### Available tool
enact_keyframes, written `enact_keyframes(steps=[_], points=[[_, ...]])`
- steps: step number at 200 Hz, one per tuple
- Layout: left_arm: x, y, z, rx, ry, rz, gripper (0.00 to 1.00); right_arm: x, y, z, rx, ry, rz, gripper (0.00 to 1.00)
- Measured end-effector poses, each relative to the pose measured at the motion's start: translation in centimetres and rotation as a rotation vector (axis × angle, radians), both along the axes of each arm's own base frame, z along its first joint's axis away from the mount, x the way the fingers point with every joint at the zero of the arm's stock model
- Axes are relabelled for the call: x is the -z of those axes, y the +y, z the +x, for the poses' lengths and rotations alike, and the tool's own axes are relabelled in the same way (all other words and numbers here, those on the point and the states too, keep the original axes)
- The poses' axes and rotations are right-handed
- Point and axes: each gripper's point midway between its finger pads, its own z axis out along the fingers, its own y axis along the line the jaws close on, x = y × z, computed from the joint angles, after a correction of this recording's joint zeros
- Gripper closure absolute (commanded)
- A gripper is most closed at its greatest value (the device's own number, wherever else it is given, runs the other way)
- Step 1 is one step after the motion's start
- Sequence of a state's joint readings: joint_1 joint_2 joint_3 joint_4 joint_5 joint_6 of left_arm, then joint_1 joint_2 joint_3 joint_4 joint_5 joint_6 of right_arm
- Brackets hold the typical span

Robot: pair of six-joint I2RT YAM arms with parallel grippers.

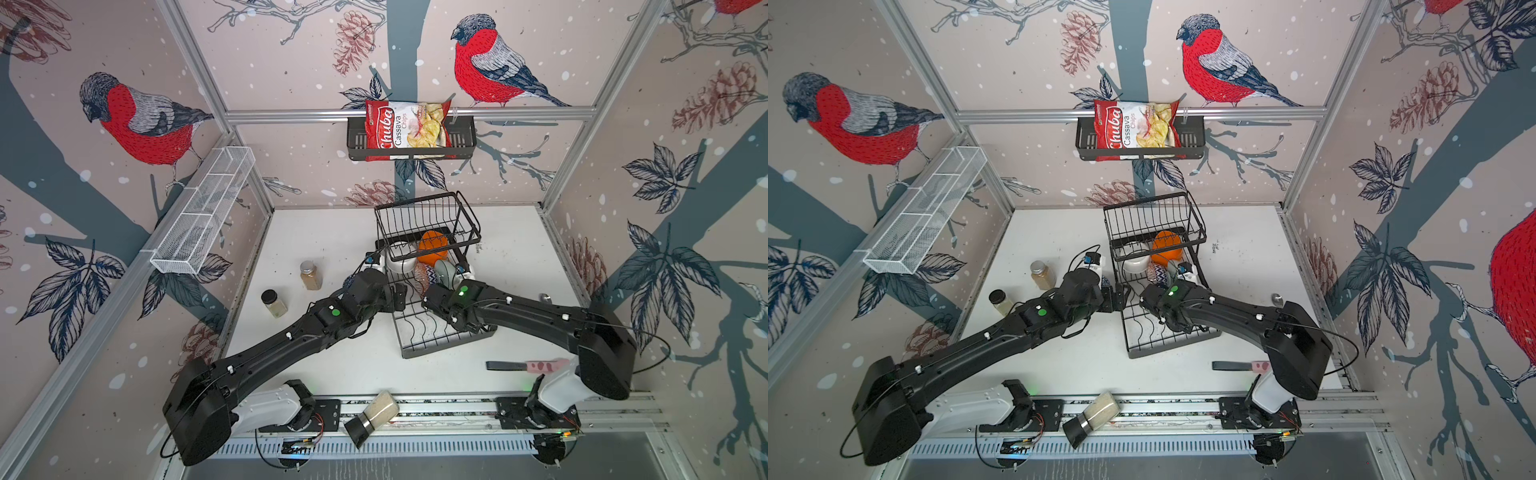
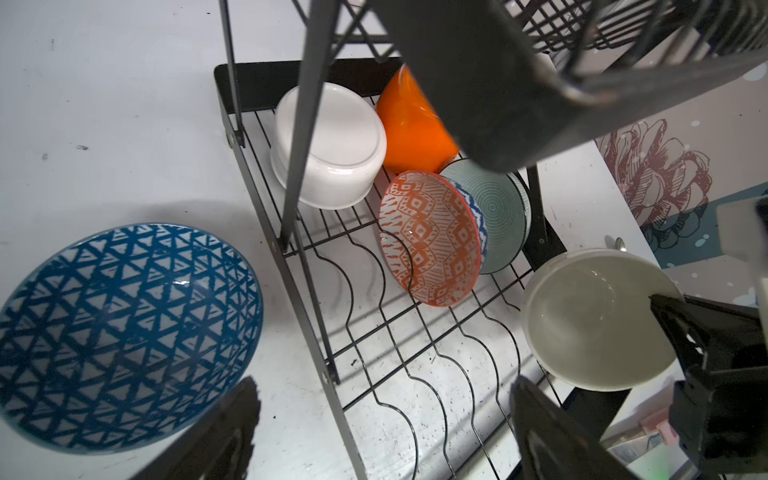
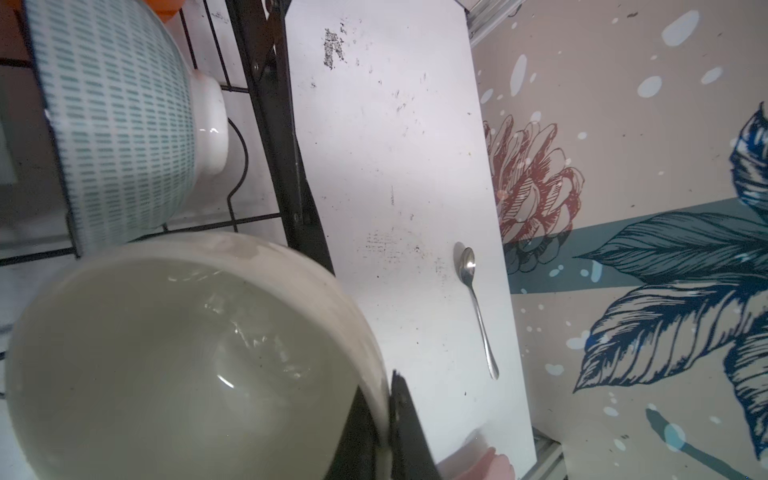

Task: Load the bowls into the dish rack

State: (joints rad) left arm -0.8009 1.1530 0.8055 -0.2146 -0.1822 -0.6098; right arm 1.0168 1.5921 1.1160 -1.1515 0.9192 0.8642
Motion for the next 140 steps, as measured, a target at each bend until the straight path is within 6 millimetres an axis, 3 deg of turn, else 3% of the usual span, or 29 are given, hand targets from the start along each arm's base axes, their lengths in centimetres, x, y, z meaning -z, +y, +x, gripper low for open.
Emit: enact_keyframes(steps=[64, 140], points=[[-0.2, 2.0, 0.0, -0.033, -0.009, -0.027, 0.06, 0.2, 1.2, 0.0, -0.032, -0.021, -0.136, 1.0], [-0.4, 3.0, 0.1, -0.051, -0.019, -0.03, 0.07, 0.1, 1.7, 0.6, -0.072, -0.047, -0.222, 1.0]])
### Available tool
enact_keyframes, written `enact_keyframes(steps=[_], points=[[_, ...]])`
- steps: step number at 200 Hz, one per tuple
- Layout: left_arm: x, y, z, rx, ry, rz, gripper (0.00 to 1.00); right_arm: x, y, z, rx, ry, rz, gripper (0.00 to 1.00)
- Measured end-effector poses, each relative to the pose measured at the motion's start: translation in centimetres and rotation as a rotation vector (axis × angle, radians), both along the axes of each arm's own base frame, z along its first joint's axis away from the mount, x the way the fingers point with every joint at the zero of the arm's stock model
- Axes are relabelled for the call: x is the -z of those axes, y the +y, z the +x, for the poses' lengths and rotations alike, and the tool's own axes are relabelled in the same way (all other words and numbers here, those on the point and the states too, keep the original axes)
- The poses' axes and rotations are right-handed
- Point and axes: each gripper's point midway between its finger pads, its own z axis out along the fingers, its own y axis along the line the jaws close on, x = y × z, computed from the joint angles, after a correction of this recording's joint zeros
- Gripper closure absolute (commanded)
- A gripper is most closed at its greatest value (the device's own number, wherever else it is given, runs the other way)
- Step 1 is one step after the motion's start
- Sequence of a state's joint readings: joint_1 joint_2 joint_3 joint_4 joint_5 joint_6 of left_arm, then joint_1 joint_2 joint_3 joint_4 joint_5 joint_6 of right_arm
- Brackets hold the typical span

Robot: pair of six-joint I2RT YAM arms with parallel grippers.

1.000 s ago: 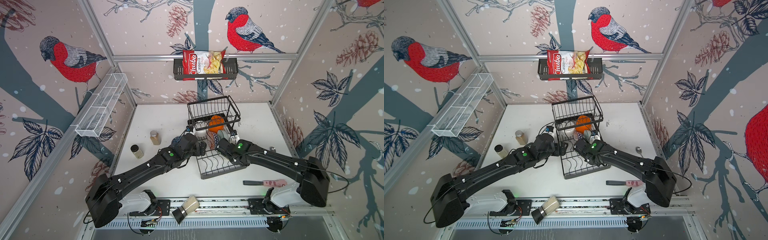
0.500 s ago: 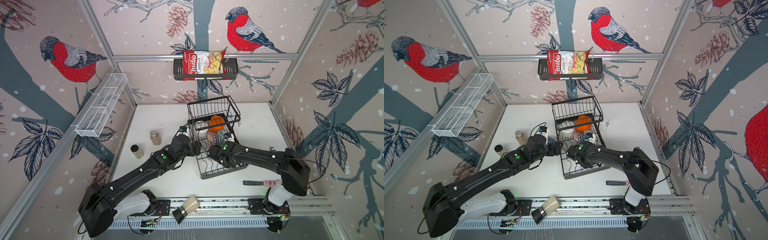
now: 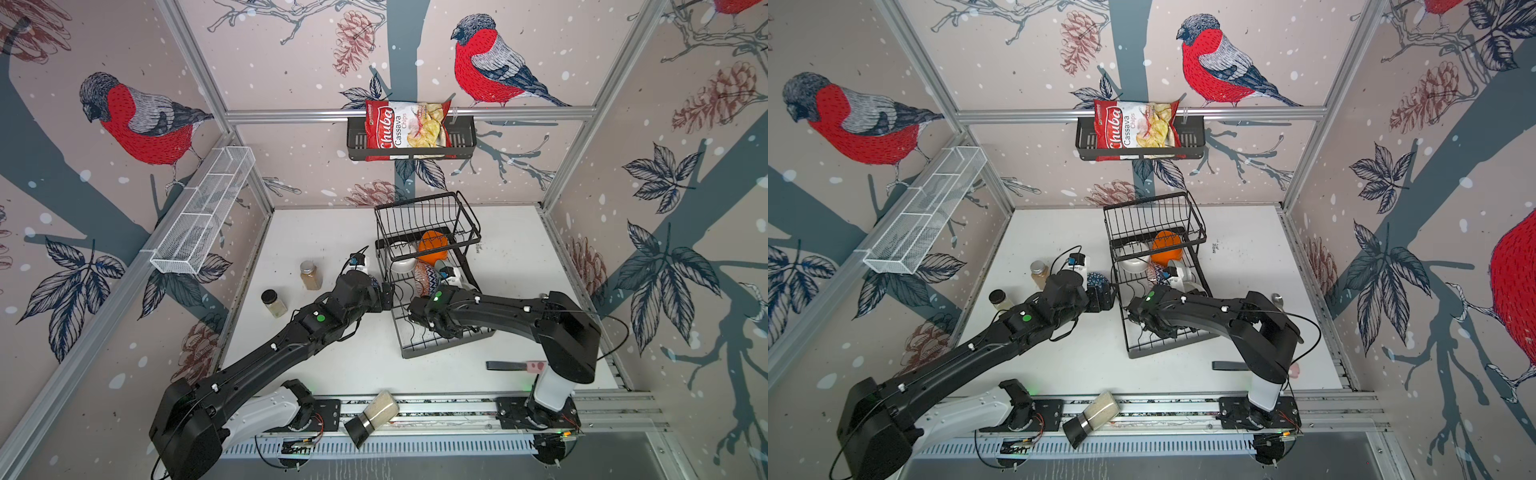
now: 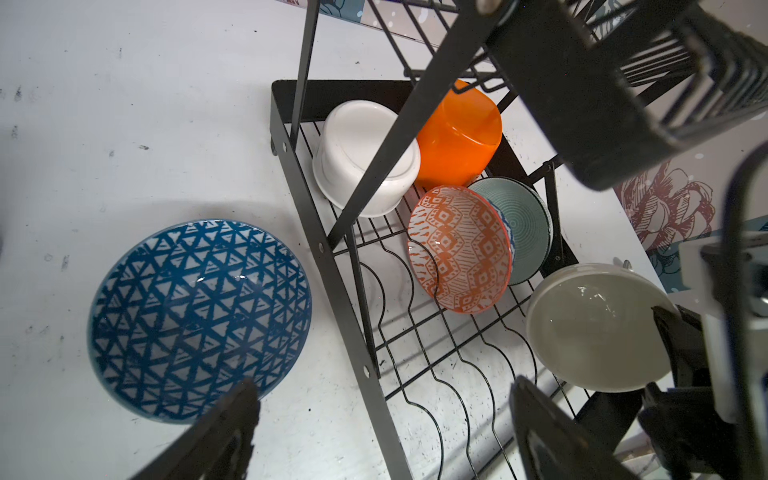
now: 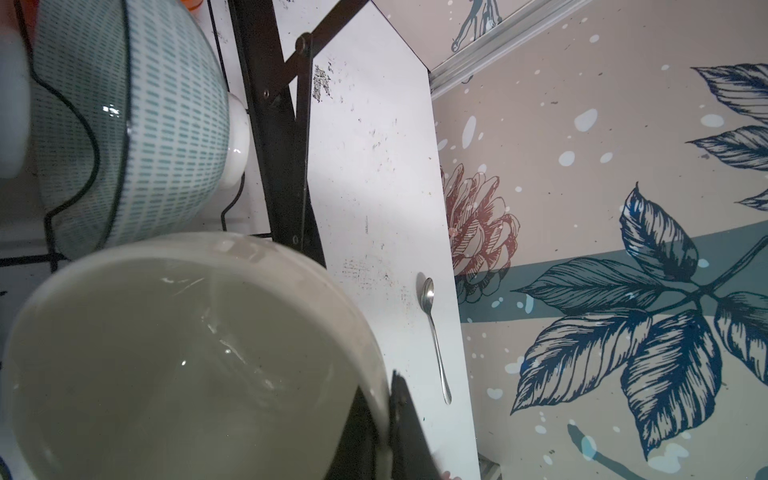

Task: Load the bowls into the dish rack

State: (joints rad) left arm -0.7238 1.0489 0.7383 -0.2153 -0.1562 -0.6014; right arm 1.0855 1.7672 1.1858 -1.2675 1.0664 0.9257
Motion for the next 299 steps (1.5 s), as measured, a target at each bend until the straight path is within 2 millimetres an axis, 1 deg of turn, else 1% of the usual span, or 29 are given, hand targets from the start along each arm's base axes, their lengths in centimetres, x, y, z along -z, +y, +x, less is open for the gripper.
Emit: enact_keyframes(steps=[45, 129, 172, 199, 299], points=[[0.4, 0.1, 0.0, -0.002, 0.008, 0.007, 0.06, 1.2, 0.0, 0.1, -0.009, 0.016, -0.052, 1.0], [0.7, 0.2, 0.2, -0.002, 0.013, 0.017, 0.07, 1.2, -0.7, 1.0, 0.007, -0.013, -0.103, 1.0], [0.8, 0.2, 0.2, -0.004, 0.017, 0.02, 0.07, 1.1, -0.7, 1.3, -0.014, -0.025, -0.182, 1.0], [0.8, 0.3, 0.3, -0.009, 0.016, 0.021, 0.07, 1.1, -0.7, 1.4, -0.018, -0.037, -0.198, 1.0], [1.1, 0.4, 0.3, -0.01, 0.024, 0.028, 0.06, 1.2, 1.1, 0.7, -0.111, -0.037, -0.311, 1.0]])
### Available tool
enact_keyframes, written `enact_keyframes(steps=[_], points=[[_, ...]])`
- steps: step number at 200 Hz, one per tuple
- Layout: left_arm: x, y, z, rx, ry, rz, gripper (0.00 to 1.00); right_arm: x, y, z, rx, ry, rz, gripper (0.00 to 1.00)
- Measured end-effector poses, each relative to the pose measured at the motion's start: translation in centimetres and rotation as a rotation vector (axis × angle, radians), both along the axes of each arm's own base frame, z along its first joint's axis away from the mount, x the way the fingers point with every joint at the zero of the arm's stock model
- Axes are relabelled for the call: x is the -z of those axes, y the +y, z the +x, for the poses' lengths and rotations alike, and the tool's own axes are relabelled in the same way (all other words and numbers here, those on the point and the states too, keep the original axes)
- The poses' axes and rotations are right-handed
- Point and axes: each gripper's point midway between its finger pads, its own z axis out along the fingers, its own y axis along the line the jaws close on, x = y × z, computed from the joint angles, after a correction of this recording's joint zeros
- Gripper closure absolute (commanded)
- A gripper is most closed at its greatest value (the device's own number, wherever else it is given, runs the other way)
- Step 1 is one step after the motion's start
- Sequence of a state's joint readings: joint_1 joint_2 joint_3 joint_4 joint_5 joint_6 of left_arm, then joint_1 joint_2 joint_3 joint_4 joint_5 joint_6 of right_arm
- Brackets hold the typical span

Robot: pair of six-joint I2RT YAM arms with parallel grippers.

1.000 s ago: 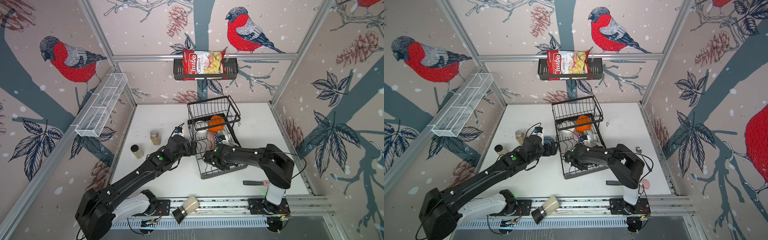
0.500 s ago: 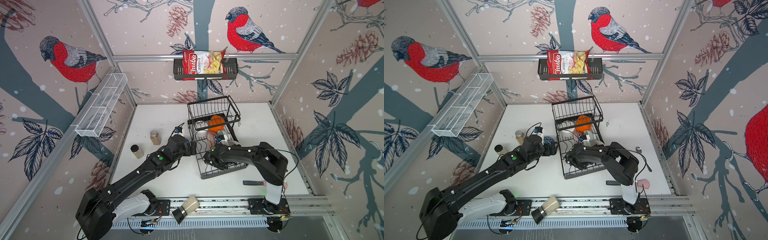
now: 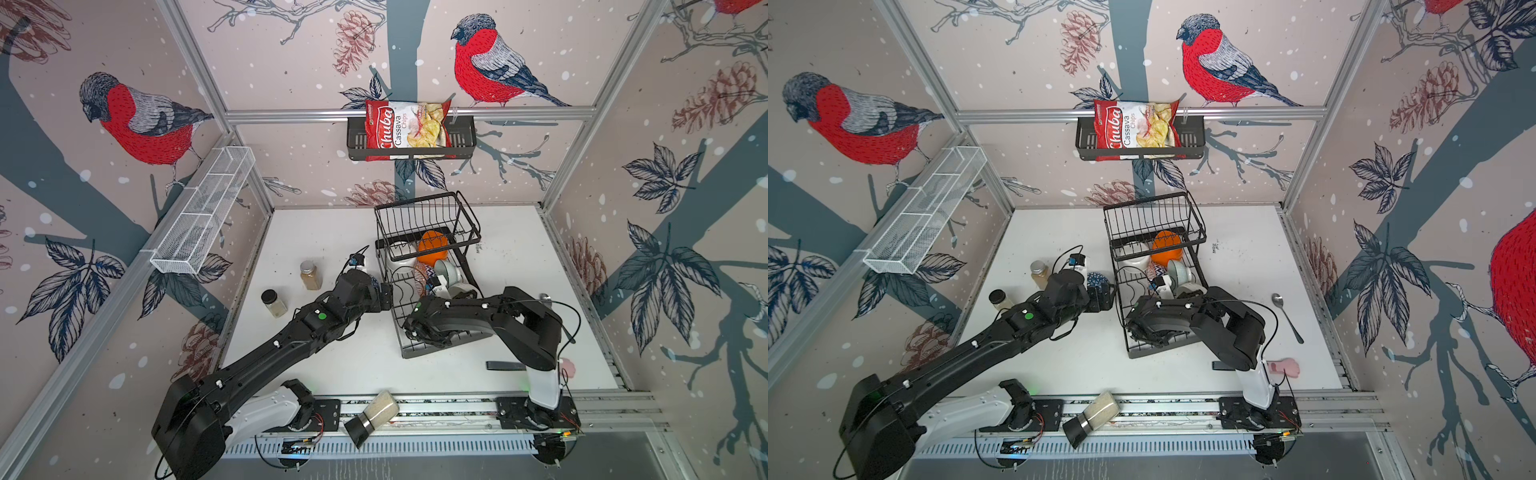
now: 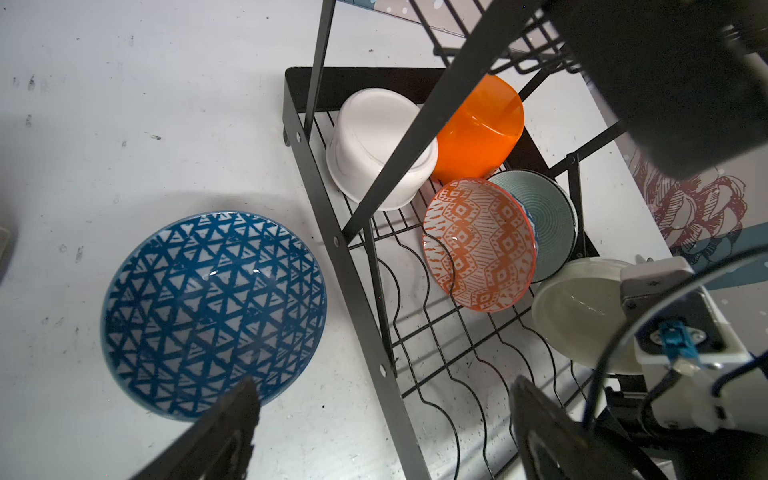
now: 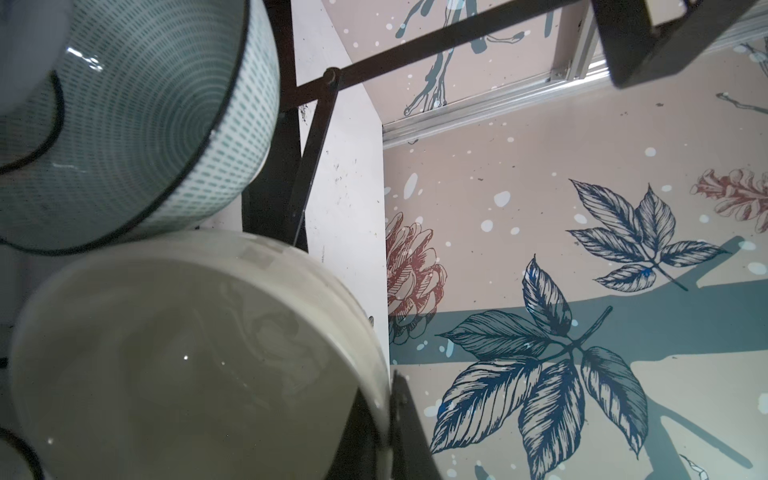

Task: Load the bowls into the dish rack
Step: 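Lower the cream bowl on its side beside the green-dotted bowl with the right gripper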

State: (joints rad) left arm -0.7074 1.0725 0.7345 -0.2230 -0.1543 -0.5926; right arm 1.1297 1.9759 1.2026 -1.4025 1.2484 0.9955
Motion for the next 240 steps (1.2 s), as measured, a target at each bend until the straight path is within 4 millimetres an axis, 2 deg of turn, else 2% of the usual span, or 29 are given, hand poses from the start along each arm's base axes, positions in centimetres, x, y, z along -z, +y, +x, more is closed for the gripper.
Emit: enact_keyframes(steps=[104, 135, 177, 240], points=[[0.1, 0.1, 0.1, 0.003, -0.006, 0.015, 0.06, 0.0, 1.7, -1.0, 0.024, 0.067, 0.039, 1.0], [0.2, 0.1, 0.2, 0.003, -0.004, 0.017, 0.07, 0.1, 1.7, -1.2, 0.04, 0.082, 0.058, 0.92], [0.5, 0.1, 0.2, 0.004, 0.004, 0.024, 0.06, 0.1, 2.1, -1.6, 0.047, 0.099, 0.074, 0.89], [0.8, 0.1, 0.1, 0.004, 0.01, 0.029, 0.07, 0.6, 2.4, -2.5, 0.088, 0.149, 0.133, 0.79]])
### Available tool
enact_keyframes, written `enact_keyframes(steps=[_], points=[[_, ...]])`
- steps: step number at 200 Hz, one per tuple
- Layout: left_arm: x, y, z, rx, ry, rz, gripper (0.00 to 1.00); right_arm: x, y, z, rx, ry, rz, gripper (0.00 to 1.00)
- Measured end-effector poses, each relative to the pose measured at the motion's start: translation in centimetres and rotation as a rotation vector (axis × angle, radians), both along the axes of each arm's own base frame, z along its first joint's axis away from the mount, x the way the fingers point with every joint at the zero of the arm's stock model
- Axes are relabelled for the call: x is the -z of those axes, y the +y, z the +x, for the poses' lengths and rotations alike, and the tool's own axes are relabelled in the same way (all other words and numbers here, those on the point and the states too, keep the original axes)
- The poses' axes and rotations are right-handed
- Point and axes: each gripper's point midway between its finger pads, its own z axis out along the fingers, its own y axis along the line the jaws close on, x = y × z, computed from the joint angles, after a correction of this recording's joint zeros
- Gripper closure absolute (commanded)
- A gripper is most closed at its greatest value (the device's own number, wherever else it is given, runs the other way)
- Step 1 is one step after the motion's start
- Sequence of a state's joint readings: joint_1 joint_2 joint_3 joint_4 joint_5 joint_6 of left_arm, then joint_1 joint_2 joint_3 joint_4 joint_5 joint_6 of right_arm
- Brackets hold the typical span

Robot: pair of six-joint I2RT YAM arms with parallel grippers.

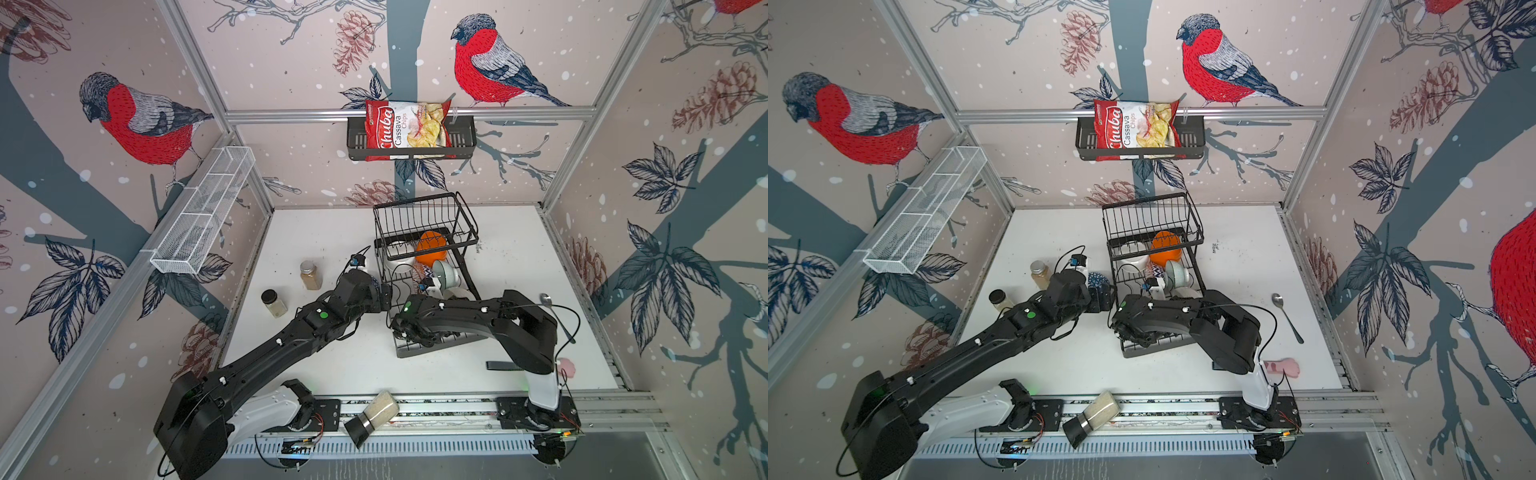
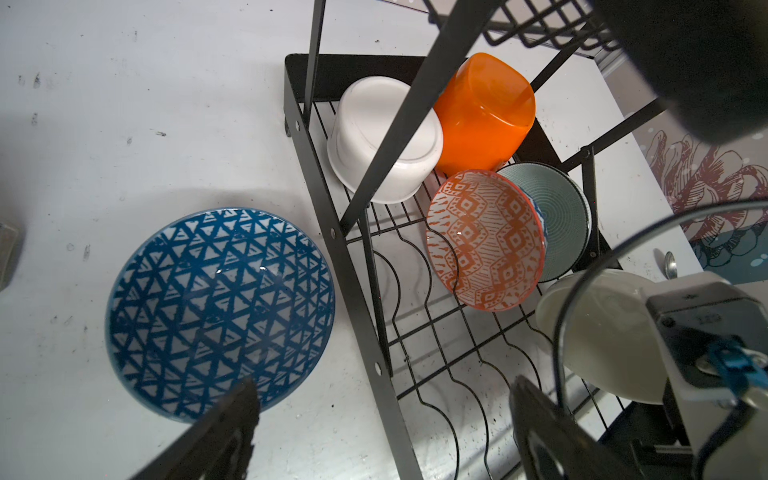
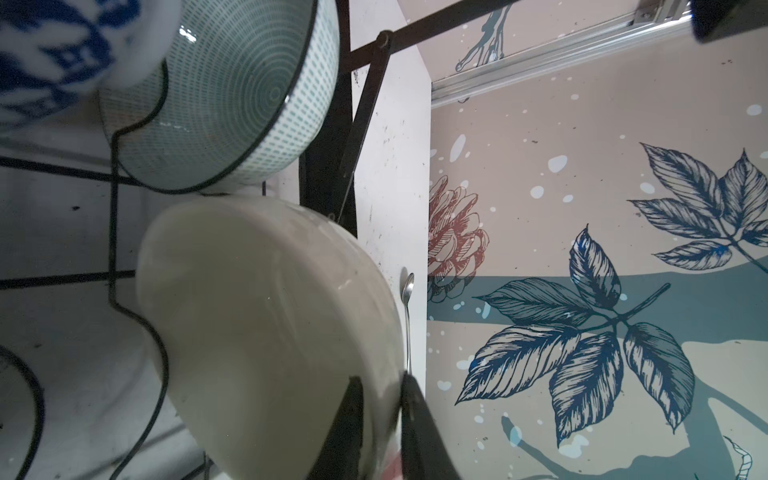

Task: Load the bowls into the dish rack
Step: 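Lower the cream bowl on its side beside the green-dotted bowl with the right gripper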

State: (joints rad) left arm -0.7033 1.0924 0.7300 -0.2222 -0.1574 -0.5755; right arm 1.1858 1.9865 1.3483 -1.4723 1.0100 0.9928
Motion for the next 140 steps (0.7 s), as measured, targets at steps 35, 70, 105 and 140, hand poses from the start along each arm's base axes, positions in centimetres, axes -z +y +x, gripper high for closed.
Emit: enact_keyframes(steps=[35, 70, 105, 140], points=[[0.1, 0.0, 0.0, 0.0, 0.002, 0.002, 0.07, 0.3, -0.1, -0.3, 0.017, 0.019, 0.017, 0.74], [0.2, 0.1, 0.0, -0.001, 0.003, 0.003, 0.06, 0.6, 0.1, -0.4, 0.029, 0.026, 0.045, 0.68], [0.1, 0.0, 0.0, -0.001, 0.003, 0.002, 0.06, 1.2, 0.6, -0.7, 0.054, 0.042, 0.111, 0.61], [0.1, 0.0, 0.0, -0.001, 0.003, 0.002, 0.06, 1.7, 1.3, -0.9, 0.07, 0.052, 0.177, 0.55]])
